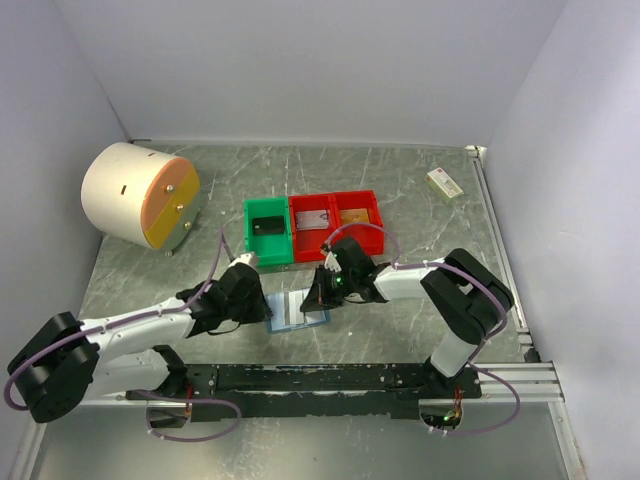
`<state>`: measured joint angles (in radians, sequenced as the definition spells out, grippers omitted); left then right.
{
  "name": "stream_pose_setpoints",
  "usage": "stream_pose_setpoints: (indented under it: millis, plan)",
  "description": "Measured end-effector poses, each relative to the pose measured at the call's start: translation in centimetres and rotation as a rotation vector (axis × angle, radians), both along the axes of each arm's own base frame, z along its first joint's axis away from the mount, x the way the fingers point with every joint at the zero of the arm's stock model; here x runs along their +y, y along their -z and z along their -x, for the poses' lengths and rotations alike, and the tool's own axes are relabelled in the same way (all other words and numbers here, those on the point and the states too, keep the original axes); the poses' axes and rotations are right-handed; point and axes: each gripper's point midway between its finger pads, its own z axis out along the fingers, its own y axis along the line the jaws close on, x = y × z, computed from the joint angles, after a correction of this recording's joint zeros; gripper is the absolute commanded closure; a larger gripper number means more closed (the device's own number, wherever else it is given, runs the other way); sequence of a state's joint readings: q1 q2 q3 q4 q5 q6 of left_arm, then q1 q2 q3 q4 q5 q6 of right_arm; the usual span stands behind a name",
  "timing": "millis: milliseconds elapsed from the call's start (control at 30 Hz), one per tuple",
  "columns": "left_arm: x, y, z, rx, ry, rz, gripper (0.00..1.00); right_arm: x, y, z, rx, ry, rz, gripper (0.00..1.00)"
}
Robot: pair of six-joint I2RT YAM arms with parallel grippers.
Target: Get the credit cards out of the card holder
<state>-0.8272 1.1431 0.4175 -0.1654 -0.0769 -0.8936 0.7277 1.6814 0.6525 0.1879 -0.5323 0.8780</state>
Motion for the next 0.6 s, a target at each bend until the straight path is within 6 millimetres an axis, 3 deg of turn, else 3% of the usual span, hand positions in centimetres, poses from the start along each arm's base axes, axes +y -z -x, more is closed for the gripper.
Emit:
stream_pose_setpoints:
  millis: [200,367,467,600]
  plan:
    - [-0.8,-3.2,-0.7,-0.085,-0.003,0.095,0.54,0.1,0.1,-0.1,0.002,-0.004,0.0,1.0]
    - [-3.2,-5.8,-1.9,-0.16,0.029,0.223,0.61,0.4,0.2,-0.1,0.009,-0.012,-0.003,1.0]
    - [-4.5,-4.5,-2.0,-0.129,0.055,0.232,0.71,0.4,0.2,-0.1,0.011,-0.013,-0.004,1.0]
    - [-4.1,-0.8,-1.3,-0.03,0.054,0.134,0.8,0.4,0.2,-0.2,0.01,-0.013,-0.004,1.0]
